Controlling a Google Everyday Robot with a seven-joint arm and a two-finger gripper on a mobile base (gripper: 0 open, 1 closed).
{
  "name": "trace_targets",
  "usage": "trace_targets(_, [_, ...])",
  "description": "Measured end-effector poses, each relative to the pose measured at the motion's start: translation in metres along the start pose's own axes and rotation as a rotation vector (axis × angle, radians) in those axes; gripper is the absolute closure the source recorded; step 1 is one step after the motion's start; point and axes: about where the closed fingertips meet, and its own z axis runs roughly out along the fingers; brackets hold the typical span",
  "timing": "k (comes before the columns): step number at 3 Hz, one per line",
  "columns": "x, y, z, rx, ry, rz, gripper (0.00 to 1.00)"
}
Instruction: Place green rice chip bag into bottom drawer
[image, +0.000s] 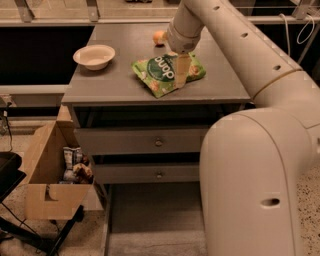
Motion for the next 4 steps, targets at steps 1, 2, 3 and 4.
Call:
trace_targets(1, [-0.007, 0.014, 0.026, -0.093, 0.004, -0.044, 0.18])
trace_targets(2, [-0.01, 0.018, 0.038, -0.131, 0.001, -0.046, 0.41])
trace_targets(3, [-0.011, 0.016, 0.033, -0.131, 0.001, -0.046, 0.64])
trace_targets(4, [-0.011, 0.015, 0.034, -0.13, 0.0, -0.047, 0.86])
